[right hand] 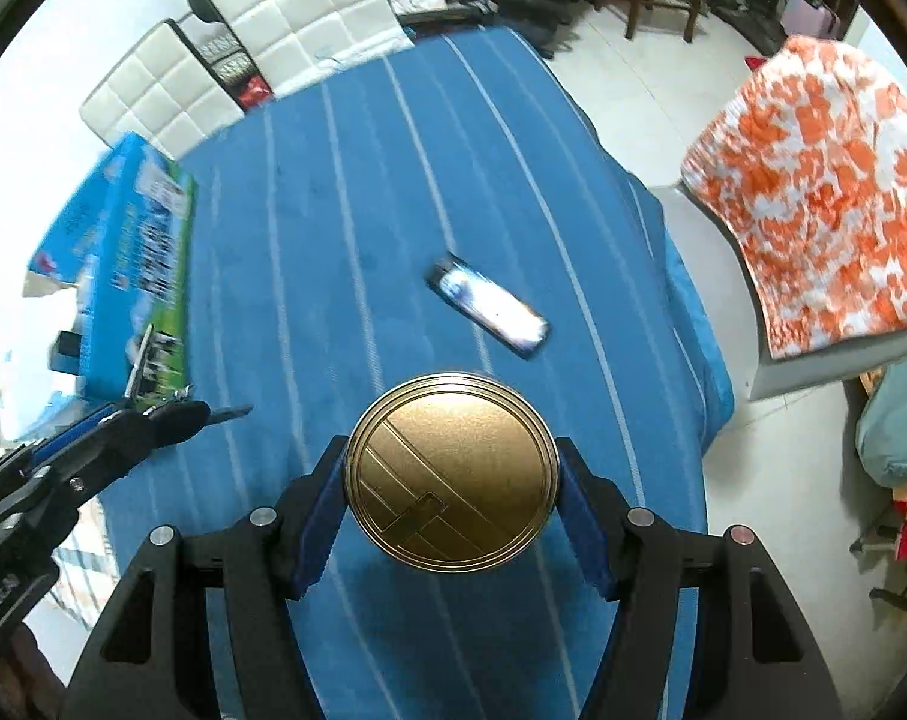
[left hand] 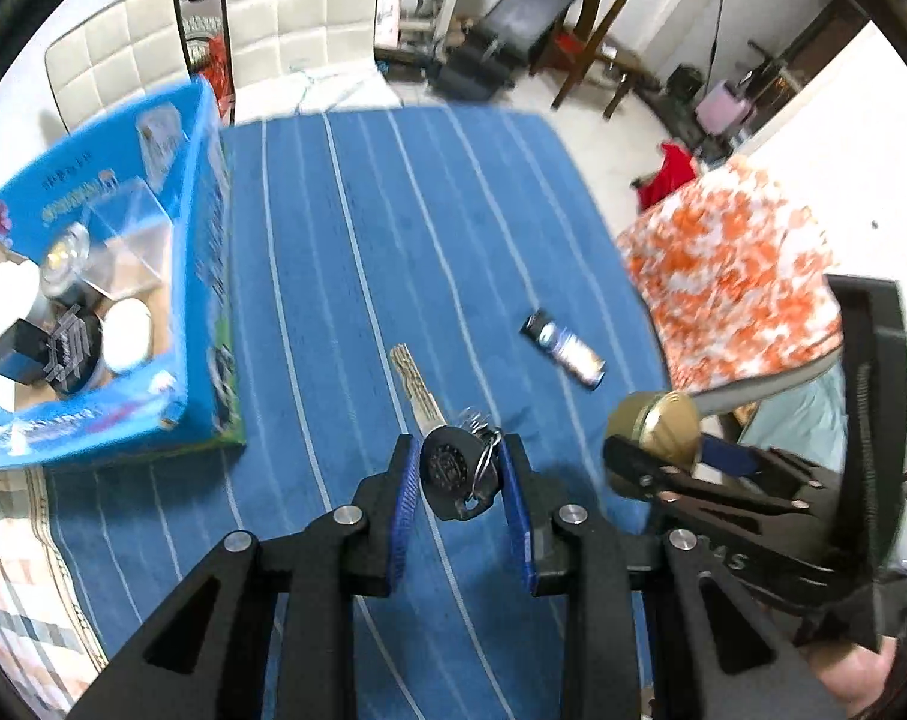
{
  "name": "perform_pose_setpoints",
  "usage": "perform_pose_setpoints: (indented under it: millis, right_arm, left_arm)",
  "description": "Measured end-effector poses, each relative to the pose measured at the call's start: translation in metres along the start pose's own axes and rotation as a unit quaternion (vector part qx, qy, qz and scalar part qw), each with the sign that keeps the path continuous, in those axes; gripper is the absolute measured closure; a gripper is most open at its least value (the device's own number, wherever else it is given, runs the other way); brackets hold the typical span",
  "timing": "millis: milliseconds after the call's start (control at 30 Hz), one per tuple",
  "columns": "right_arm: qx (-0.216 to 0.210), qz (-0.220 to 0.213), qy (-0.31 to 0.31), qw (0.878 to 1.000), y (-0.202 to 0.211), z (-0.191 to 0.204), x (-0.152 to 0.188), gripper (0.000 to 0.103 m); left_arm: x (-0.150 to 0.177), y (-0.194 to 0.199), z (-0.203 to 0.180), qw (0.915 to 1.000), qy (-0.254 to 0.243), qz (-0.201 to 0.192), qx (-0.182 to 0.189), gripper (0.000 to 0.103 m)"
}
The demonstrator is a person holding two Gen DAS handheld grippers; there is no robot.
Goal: Organize rigid objects
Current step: 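Carry the keys and gold tin into the blue box and release both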
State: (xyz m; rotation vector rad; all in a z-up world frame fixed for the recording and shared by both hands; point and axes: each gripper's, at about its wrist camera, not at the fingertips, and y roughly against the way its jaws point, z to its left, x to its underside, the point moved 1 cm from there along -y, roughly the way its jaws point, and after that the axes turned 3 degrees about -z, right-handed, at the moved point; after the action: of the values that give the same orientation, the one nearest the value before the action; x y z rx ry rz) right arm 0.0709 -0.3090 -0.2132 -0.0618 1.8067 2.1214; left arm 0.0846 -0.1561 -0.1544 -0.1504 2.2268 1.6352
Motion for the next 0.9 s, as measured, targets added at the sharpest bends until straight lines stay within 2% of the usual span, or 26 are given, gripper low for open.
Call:
perform_pose_setpoints:
  millis: [200,333,467,633,733,900]
  right_arm:
    - [-0.034,-0.034,0.032,0.998,0.041,0.048,-0.021,0.036]
    - [-0.066,-0.059,0.065,0.994,0.066,0.104,-0.035,0.036]
    - [-0.092,-0.068,0.093,0.989,0.074,0.163,-0.044,0.036]
    - [-0.08,-0.067,0.121,0.987,0.056,0.237,-0.052,0.036]
    - [-0.062,-0.063,0.135,0.987,0.034,0.272,-0.057,0.036]
    - [-0.005,-0.054,0.157,0.986,-0.011,0.311,-0.063,0.036]
  left_arm:
    - [-0.019,0.067,0.03,0.9979,0.022,-0.061,0.006,0.079]
    - [-0.027,0.119,0.076,0.9934,0.047,-0.103,-0.016,0.079]
    - [-0.031,0.148,0.13,0.9865,0.08,-0.132,-0.053,0.079]
    - [-0.022,0.157,0.198,0.9797,0.12,-0.133,-0.09,0.079]
    - [-0.02,0.15,0.242,0.9771,0.14,-0.12,-0.107,0.079]
    - [-0.017,0.123,0.297,0.9765,0.161,-0.087,-0.114,0.079]
